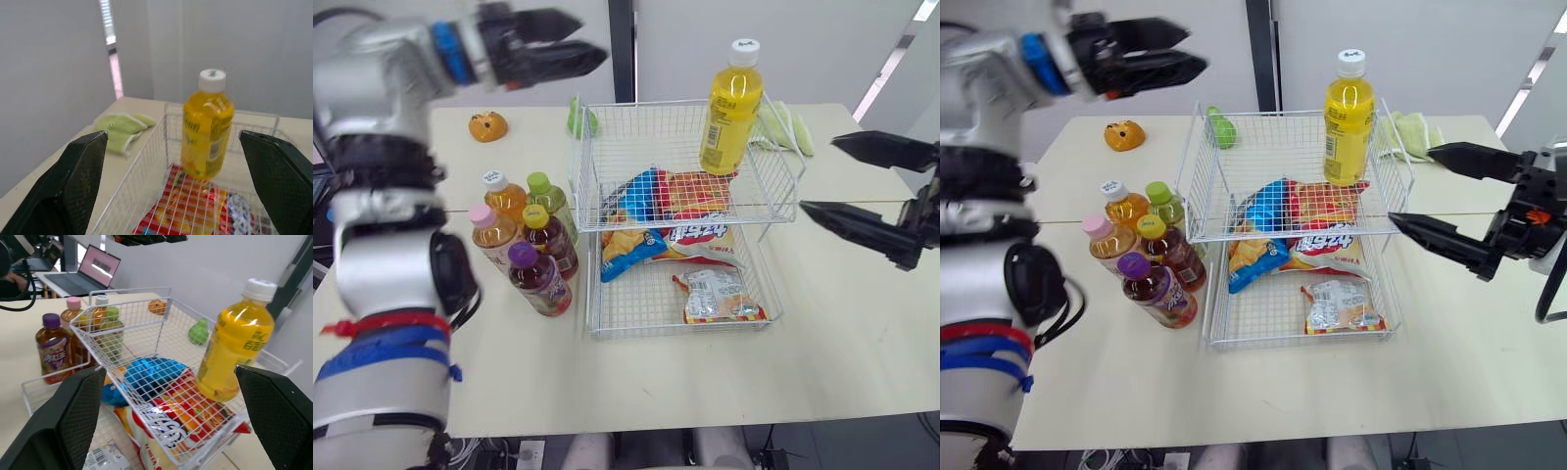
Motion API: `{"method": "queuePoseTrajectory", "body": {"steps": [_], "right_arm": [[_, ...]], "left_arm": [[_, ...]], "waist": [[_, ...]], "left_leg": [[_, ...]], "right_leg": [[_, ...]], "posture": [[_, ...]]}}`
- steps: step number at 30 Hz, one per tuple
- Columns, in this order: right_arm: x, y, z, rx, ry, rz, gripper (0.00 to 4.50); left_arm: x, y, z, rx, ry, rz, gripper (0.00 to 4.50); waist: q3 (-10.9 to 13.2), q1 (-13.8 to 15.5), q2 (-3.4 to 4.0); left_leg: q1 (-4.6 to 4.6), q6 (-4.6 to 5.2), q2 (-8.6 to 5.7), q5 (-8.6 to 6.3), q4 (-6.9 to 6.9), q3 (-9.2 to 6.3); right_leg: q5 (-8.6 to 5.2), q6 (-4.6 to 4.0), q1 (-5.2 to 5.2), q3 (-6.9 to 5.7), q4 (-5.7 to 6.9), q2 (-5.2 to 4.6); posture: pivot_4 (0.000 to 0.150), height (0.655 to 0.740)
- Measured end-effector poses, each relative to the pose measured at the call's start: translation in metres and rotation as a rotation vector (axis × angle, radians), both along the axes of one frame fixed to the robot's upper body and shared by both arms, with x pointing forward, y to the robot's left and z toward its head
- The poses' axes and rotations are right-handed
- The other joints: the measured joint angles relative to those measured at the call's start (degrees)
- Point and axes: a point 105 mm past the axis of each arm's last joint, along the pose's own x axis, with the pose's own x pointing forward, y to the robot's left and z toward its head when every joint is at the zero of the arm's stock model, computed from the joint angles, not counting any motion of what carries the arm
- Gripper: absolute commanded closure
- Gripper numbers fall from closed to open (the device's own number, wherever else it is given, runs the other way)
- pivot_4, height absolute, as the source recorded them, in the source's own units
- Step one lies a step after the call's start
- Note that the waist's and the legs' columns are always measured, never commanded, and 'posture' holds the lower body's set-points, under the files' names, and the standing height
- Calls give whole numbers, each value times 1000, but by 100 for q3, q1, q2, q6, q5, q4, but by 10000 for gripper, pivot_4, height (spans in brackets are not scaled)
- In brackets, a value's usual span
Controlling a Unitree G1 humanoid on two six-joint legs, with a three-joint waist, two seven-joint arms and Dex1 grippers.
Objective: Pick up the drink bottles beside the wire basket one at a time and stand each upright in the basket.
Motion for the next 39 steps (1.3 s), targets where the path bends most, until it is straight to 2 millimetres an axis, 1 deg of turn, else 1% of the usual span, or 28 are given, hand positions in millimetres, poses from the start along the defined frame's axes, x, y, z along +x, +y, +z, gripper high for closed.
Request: {"method": "queuePoseTrajectory", "body": {"steps": [2, 3, 6, 8, 10, 11, 12, 13, 14, 17, 20, 23, 27, 29, 32, 35, 39], "right_arm": [[2, 3, 1, 0, 0, 24, 0], [3, 6, 2, -5, -3, 45, 0], [6, 8, 0, -11, 11, 74, 0], [10, 11, -1, -25, 18, 91, 0], [13, 14, -4, -35, 31, 111, 0], [14, 16, -6, -40, 44, 128, 0], [15, 16, -7, -46, 50, 134, 0], [15, 18, -8, -52, 58, 149, 0], [15, 19, -9, -58, 62, 160, 0], [16, 26, -7, -70, 63, 203, 0], [15, 32, -6, -79, 68, 242, 0], [16, 32, -9, -85, 81, 255, 0], [16, 37, -12, -83, 98, 288, 0], [16, 37, -13, -87, 99, 293, 0], [15, 36, -14, -90, 103, 298, 0], [14, 36, -14, -92, 107, 310, 0], [15, 36, -13, -90, 106, 311, 0]], "left_arm": [[-11, 13, -4, 4, -2, 56, 444], [-21, 22, -5, 15, -22, 93, 444], [-35, 39, -10, 8, -26, 172, 444], [-44, 61, -20, 22, -12, 260, 444], [-52, 93, -44, 27, 50, 371, 444], [-56, 111, -61, 31, 101, 431, 444], [-58, 121, -76, 27, 146, 464, 444], [-62, 131, -91, 28, 188, 495, 444], [-64, 136, -101, 29, 217, 512, 444], [-74, 149, -121, 29, 247, 567, 444], [-79, 146, -135, -1, 287, 560, 444], [-79, 138, -136, -15, 277, 551, 444], [-72, 108, -140, -74, 258, 533, 444], [-70, 99, -143, -99, 251, 545, 444], [-68, 93, -141, -118, 217, 590, 444], [-64, 91, -141, -142, 203, 633, 444], [-59, 86, -148, -130, 214, 665, 444]], "waist": [[0, 21, -1], [0, 27, 0], [0, 104, -1], [-3, 123, 4], [-7, 100, 12], [-8, 76, 15], [-8, 76, 15], [-8, 93, 15], [-7, 107, 15], [-7, 167, 14], [-8, 245, 13], [-8, 275, 13], [-8, 276, 13], [-8, 280, 13], [-8, 257, 13], [-8, 243, 13], [-8, 243, 13]], "left_leg": [[0, 1, -2, 0, 4, 1], [5, 1, -3, -1, 3, 3], [13, 2, -3, -1, 4, 0], [23, 2, -1, -1, 0, 8], [31, 3, 4, -2, -6, 17], [31, 3, 8, -1, -8, 18], [30, 3, 10, -1, -6, 14], [26, 2, 14, -1, -6, 11], [26, 2, 13, -1, -5, 11], [28, 3, 11, -2, -4, 16], [25, 3, 10, -2, -2, 4], [26, 3, 10, -2, -2, 8], [26, 2, 11, -1, -3, 11], [25, 2, 12, -2, -4, 12], [26, 2, 11, -2, -6, 17], [26, 2, 11, -1, -4, 16], [27, 3, 5, -2, -3, 19]], "right_leg": [[1, 0, 3, 0, -4, -2], [1, 0, 9, 2, -6, -5], [2, -1, 17, -4, -5, -5], [5, -4, 19, 2, -4, -5], [7, -7, 17, 9, -3, -3], [9, -10, 16, 8, -2, -4], [9, -12, 17, 4, -1, -3], [12, -17, 15, 1, -5, -3], [12, -17, 16, 1, -5, -4], [19, -14, 16, 4, -11, -21], [22, -15, 18, -4, -13, -25], [24, -15, 18, -1, -13, -25], [27, -15, 17, 0, -12, -24], [27, -16, 15, 0, -12, -23], [27, -16, 15, 3, -13, -22], [28, -16, 16, 1, -12, -18], [28, -14, 18, 2, -12, -10]], "posture": [[1500, 7400], [1500, 7400], [1500, 7400], [1500, 7400], [1500, 7400], [1500, 7400], [1500, 7400], [1500, 7400], [1500, 7400], [1500, 7400], [1500, 7400], [1500, 7400], [1500, 7400], [1500, 7400], [1500, 7400], [1500, 7400], [1500, 7400]]}}
